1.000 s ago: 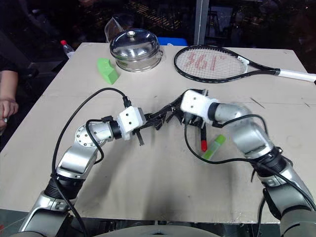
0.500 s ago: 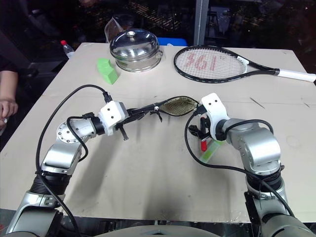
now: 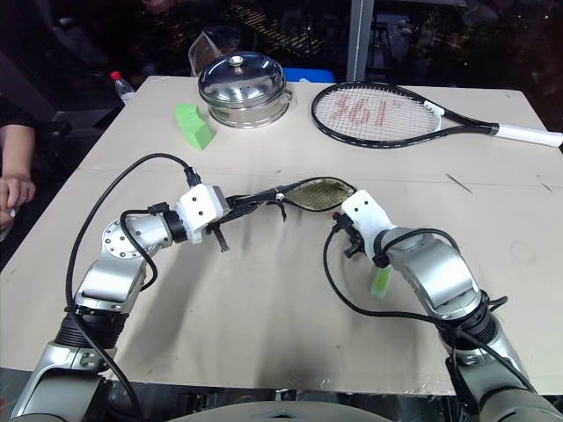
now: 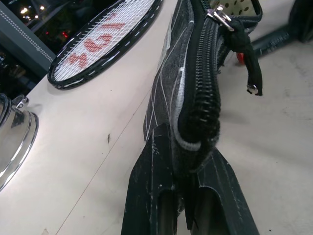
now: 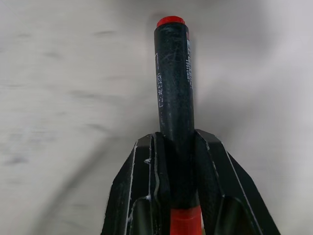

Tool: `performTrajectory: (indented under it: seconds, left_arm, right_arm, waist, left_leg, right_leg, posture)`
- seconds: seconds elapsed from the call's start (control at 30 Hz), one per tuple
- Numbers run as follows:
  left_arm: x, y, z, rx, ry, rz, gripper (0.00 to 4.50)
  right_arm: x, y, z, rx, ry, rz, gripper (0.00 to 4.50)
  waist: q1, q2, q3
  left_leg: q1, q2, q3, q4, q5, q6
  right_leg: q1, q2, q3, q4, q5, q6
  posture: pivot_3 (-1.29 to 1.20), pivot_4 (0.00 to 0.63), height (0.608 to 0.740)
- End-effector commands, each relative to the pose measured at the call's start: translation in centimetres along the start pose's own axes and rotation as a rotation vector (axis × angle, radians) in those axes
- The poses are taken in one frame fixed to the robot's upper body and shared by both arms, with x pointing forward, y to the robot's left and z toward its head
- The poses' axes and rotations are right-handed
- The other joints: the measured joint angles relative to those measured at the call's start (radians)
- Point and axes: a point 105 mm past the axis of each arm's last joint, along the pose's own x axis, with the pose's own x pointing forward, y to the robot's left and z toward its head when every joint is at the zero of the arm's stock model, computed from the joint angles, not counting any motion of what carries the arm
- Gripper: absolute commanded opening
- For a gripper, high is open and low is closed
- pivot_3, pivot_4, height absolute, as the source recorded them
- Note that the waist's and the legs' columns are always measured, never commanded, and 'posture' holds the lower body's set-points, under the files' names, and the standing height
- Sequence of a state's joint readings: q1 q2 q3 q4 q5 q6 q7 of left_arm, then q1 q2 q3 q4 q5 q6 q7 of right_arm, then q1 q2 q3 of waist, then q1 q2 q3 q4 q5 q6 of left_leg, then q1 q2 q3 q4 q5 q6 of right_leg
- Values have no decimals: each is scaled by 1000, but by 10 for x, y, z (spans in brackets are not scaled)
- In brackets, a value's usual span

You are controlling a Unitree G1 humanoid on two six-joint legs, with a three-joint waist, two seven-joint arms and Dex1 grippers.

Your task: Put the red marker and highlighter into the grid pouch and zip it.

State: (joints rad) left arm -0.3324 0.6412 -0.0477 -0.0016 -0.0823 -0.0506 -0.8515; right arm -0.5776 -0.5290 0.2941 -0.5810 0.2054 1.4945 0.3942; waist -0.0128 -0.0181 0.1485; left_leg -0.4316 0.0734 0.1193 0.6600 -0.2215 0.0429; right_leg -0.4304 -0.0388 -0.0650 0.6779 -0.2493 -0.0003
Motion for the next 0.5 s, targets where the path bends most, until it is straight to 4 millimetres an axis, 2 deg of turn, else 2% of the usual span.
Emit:
performTrajectory:
  seconds: [0.03,0.13,0.27,0.33,0.5]
  left_arm:
    - [1,5,7,25,-31,22,0]
    - [4,1,7,28,-40,7,0]
    - [7,-2,8,35,-53,-10,0]
    - [9,-3,9,38,-60,-19,0]
    - [12,-12,13,45,-89,-52,0]
  right_arm:
    - [-29,10,38,-169,-148,78,215]
    - [-45,9,51,-328,-160,85,215]
    - [-51,5,60,-471,-145,63,215]
    - [-51,0,63,-537,-128,42,215]
    - [-33,-11,64,-759,-72,22,215]
  waist:
    - [-3,0,0]
    - [-3,0,0]
    - [-2,0,0]
    - [-2,0,0]
    - [-3,0,0]
  left_leg:
    - [0,0,-1,0,0,0]
    - [0,1,-2,-2,0,0]
    - [0,1,-1,-3,0,0]
    - [0,0,-1,-3,0,0]
    - [0,0,0,-3,0,0]
  right_leg:
    - [0,0,0,0,0,0]
    - [-1,2,1,0,0,-1]
    - [-1,0,1,0,0,-1]
    - [-1,0,1,0,0,-1]
    - [-1,-1,1,-1,0,-1]
  posture:
    - [0,150,740]
    - [0,150,740]
    - [0,150,740]
    - [0,150,740]
    - [0,150,740]
